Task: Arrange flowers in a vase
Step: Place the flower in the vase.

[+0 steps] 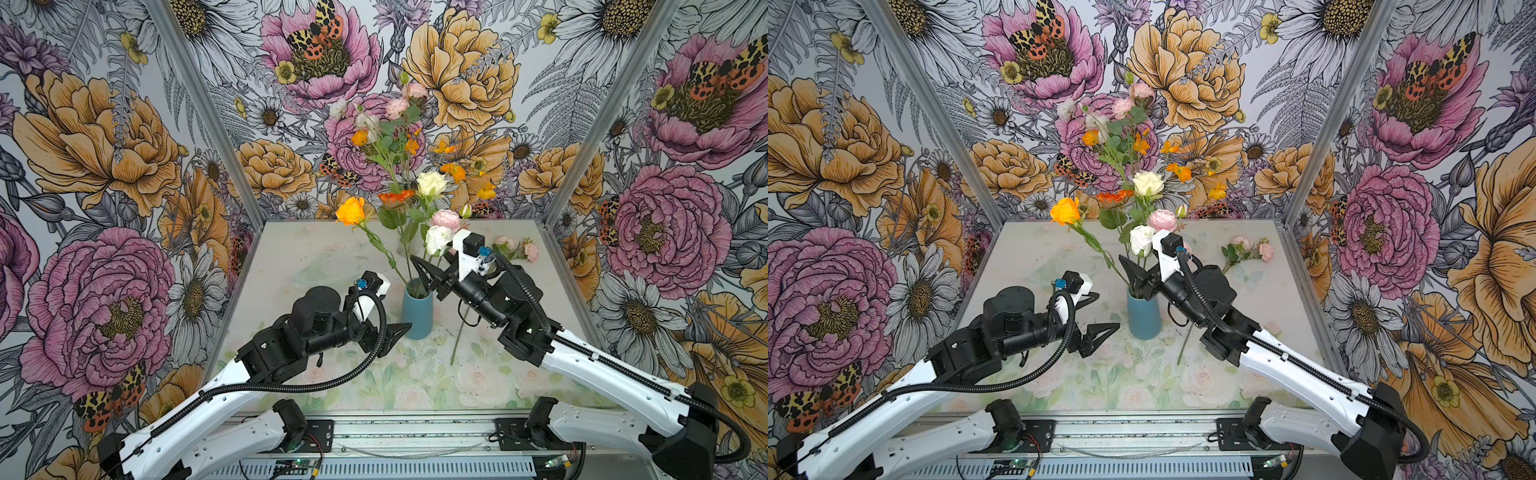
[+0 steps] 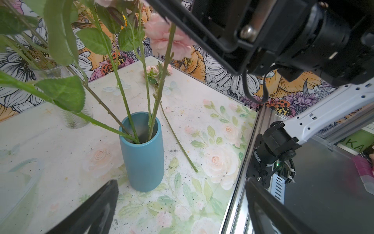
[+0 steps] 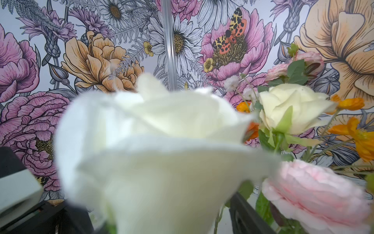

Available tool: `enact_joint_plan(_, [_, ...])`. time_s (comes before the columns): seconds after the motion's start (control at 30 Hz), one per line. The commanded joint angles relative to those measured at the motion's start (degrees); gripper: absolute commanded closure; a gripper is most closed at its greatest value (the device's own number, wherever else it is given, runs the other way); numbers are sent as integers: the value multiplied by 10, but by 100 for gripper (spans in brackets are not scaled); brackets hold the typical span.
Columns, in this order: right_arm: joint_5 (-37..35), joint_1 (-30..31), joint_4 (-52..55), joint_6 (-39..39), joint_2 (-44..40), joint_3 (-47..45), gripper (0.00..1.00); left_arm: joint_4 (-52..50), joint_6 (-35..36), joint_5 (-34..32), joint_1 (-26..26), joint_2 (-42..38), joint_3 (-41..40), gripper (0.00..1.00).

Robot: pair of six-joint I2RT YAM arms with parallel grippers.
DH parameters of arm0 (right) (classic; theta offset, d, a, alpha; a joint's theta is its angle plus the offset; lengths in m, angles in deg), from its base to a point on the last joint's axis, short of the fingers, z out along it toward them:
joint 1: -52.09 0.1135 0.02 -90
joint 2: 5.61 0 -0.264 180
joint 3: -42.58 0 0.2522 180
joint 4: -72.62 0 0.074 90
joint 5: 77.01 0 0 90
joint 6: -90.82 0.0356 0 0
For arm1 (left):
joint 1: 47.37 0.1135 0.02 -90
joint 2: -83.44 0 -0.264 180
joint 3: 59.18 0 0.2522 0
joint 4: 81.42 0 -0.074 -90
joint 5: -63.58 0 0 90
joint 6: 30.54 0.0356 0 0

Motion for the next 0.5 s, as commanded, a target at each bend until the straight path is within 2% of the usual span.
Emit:
enact_joint_plan(0.0, [-18,6,88,5,-27,44,23,15,8,12,6,-7,-5,1])
enact_joint_plan(0.17, [-48,4,181,25,-70,81,19,25,16,15,9,1,-10,1])
enact_joint_plan(0.33, [-123,3,289,56,-106,101,16,28,23,22,10,15,-1,1])
enact_joint_plan(0.47, [-143,3,345,83,-126,98,13,29,26,30,14,24,5,1])
